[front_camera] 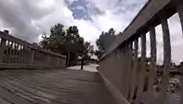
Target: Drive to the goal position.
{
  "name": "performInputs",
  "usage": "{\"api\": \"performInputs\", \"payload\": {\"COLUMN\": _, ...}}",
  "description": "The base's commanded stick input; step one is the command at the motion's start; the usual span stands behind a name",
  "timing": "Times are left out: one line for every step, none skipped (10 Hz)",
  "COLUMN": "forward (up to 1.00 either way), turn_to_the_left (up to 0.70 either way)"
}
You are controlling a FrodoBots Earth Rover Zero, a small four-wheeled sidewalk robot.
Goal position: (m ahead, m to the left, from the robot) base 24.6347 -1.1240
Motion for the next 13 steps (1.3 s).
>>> {"api": "performInputs", "payload": {"forward": 0.52, "turn_to_the_left": 0.03}}
{"api": "performInputs", "payload": {"forward": 0.52, "turn_to_the_left": 0.03}}
{"api": "performInputs", "payload": {"forward": 0.52, "turn_to_the_left": 0.03}}
{"api": "performInputs", "payload": {"forward": 0.52, "turn_to_the_left": 0.03}}
{"api": "performInputs", "payload": {"forward": 0.52, "turn_to_the_left": 0.03}}
{"api": "performInputs", "payload": {"forward": 0.52, "turn_to_the_left": 0.03}}
{"api": "performInputs", "payload": {"forward": 0.52, "turn_to_the_left": 0.03}}
{"api": "performInputs", "payload": {"forward": 0.52, "turn_to_the_left": 0.03}}
{"api": "performInputs", "payload": {"forward": 0.52, "turn_to_the_left": 0.03}}
{"api": "performInputs", "payload": {"forward": 0.60, "turn_to_the_left": 0.01}}
{"api": "performInputs", "payload": {"forward": 0.61, "turn_to_the_left": 0.01}}
{"api": "performInputs", "payload": {"forward": 0.60, "turn_to_the_left": 0.01}}
{"api": "performInputs", "payload": {"forward": 0.60, "turn_to_the_left": 0.01}}
